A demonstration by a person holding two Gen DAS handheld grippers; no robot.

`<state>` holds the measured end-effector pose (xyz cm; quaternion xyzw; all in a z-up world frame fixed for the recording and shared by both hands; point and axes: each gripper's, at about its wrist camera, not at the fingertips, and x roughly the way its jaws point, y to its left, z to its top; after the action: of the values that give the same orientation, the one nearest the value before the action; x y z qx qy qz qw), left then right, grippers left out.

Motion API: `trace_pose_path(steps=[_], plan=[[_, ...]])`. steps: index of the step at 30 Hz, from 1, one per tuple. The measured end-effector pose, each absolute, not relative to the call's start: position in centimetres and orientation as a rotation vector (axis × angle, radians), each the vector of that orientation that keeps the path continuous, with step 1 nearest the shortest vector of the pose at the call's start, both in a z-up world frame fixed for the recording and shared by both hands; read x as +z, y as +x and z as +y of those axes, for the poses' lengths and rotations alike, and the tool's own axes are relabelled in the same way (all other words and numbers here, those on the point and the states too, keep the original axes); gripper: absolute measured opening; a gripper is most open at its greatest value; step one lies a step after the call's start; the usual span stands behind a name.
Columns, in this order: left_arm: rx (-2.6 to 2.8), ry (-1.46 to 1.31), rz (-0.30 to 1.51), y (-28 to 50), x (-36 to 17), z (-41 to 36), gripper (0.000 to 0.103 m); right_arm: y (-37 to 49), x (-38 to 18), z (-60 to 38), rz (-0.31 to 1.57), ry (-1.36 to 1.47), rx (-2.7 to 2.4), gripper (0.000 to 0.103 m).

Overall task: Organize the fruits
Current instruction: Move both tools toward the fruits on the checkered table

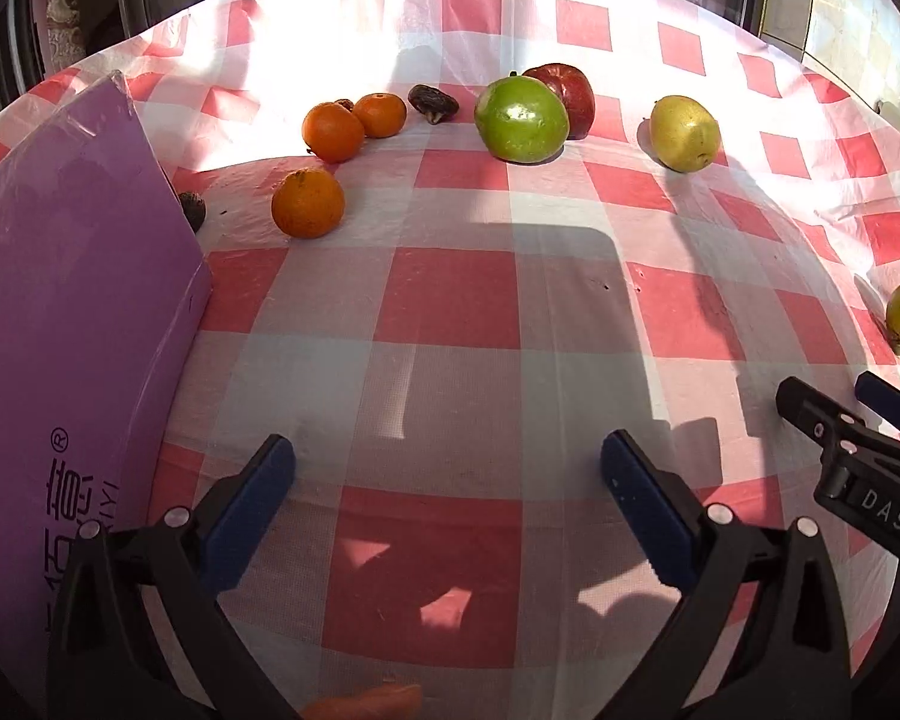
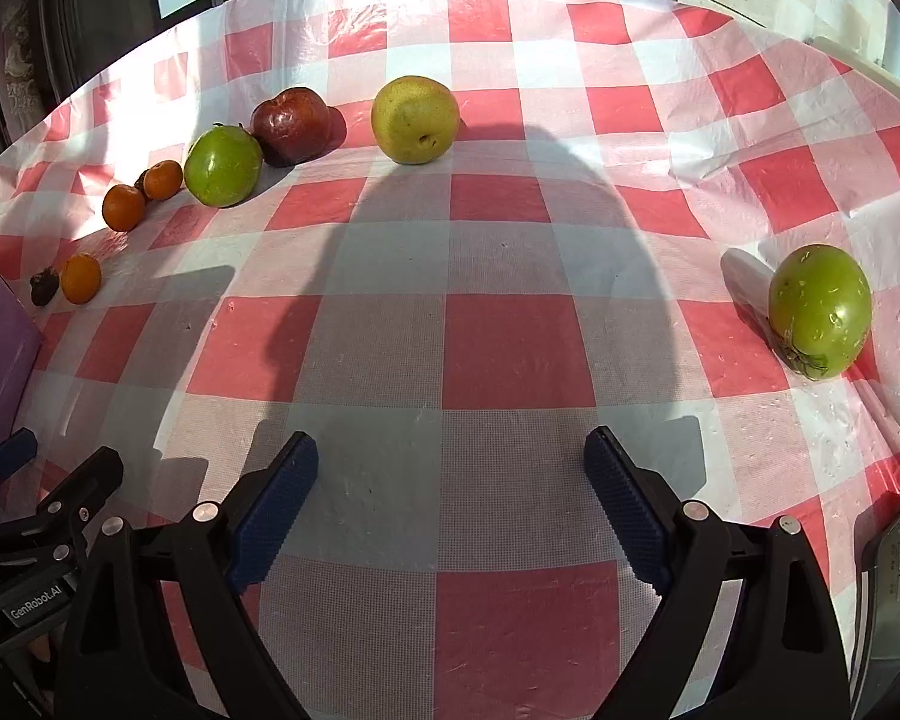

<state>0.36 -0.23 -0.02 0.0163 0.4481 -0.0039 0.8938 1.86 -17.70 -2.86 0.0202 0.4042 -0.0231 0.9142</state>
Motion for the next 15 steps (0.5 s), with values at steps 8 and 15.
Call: trace_pose_path(steps=[8,15], plan=[[-0.008,0.03,0.902,0.39,0.2,-0.2,0.102,1.97,-2.93,-17.7,0.866,0.053,-0.042,0.087],[-0.018,0.01,0.932,0.36,0.07,-0.1,0.102,2.01,-2.76,-17.65,0.837,0.035,-0.052,0.087]])
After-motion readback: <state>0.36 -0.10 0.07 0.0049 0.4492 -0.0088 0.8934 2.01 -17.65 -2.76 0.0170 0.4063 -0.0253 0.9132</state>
